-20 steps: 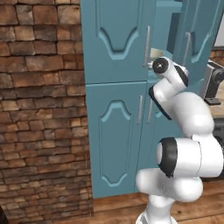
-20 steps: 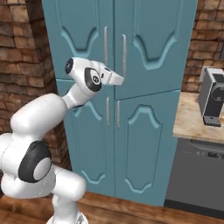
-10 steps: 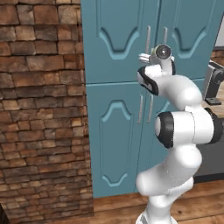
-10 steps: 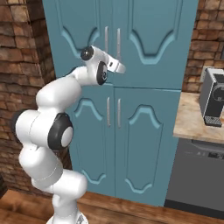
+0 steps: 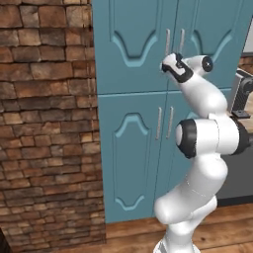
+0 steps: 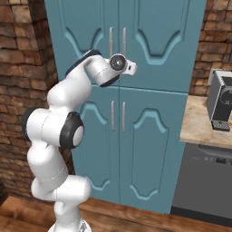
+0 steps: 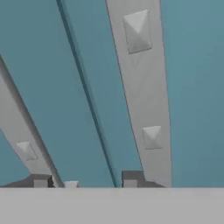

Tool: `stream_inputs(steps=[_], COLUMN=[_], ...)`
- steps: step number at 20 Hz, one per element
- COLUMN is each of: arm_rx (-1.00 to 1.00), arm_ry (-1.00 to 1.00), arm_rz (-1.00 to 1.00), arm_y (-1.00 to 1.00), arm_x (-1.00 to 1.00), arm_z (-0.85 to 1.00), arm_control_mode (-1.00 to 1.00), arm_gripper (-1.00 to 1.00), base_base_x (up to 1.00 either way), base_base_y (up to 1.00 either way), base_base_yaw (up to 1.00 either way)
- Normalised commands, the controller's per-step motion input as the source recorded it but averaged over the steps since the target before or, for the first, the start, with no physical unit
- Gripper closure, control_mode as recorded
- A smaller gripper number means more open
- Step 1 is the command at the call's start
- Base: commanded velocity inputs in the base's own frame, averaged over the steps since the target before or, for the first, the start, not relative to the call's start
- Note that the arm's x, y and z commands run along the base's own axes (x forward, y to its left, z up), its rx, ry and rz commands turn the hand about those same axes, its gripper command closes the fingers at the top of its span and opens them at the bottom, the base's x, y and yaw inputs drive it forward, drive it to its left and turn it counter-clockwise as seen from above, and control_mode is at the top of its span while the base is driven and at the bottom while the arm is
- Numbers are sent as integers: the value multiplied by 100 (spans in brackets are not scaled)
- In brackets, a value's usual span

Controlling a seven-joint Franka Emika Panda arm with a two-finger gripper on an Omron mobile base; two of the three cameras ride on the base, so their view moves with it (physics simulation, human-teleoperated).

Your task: Pick the mug and place it in the sink. Pick the bowl and place it in the open cabinet and then close the cabinet.

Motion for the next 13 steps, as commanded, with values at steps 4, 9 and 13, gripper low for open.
stream_inputs(steps=[4,9,13], arm_rx=[-10,-28,-31], arm_ry=[0,6,0], arm_rz=[4,-32,-45], arm_y=[-6,27,61], arm_x=[89,54,17], arm_z=[0,0,-11], arm_control_mode=[-100,-100,-100], arm_gripper=[-100,-100,-100], base_base_x=[0,0,0], base_base_y=[0,0,0], base_base_yaw=[0,0,0])
